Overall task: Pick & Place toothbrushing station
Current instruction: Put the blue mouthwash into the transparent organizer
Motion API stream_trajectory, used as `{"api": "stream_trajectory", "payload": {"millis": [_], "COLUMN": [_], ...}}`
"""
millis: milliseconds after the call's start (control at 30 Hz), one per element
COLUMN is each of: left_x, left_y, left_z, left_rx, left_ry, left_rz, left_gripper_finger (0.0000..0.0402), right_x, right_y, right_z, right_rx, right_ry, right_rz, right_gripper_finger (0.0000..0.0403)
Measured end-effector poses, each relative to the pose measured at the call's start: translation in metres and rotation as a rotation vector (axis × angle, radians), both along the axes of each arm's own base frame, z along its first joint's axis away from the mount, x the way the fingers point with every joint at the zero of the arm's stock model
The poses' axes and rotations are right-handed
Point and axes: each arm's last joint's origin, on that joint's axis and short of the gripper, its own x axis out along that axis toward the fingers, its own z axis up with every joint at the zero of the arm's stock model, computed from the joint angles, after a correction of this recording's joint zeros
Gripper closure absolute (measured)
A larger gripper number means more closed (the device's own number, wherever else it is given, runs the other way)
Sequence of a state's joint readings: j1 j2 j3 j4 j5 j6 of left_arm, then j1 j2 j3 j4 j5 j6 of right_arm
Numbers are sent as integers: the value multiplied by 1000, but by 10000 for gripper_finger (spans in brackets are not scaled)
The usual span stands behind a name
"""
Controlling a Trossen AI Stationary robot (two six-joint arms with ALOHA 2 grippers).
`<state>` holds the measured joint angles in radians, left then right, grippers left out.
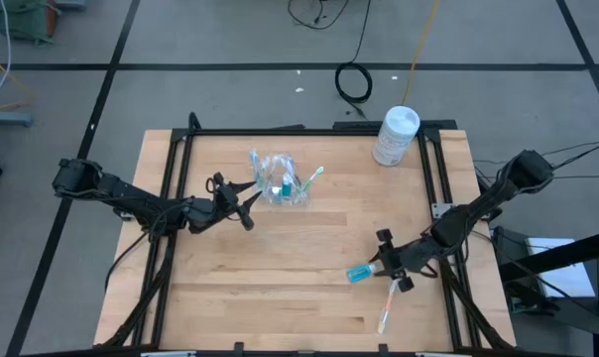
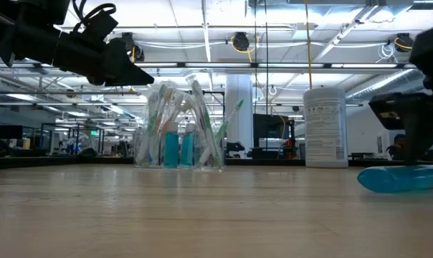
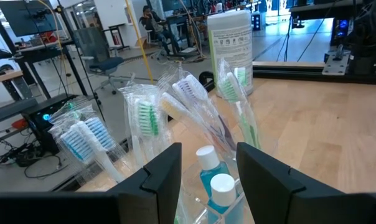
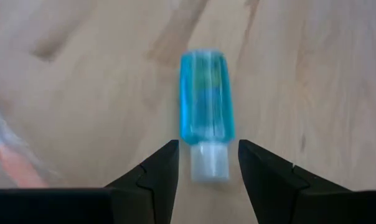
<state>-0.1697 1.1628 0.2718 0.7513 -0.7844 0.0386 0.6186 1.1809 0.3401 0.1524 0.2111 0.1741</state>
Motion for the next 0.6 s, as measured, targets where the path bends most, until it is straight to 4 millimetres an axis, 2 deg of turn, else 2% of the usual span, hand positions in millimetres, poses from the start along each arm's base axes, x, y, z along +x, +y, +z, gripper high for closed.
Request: {"api": "stream_trajectory", "payload": {"millis": [367, 600], "left_x": [0, 0], "left_y": [0, 0], "left_z": [0, 0], "left_rx": [-11, -9], "left_ry": [-7, -6], "left_rz": [1, 1], "left_gripper_finger": [245, 245], "right_x": [10, 12], "right_y": [6, 7], "right_z": [-23, -26], "right_rx": [-19, -64], "right_ry": [49, 24], "right_rz": [-23, 33], "right_gripper_finger": [245, 289]}}
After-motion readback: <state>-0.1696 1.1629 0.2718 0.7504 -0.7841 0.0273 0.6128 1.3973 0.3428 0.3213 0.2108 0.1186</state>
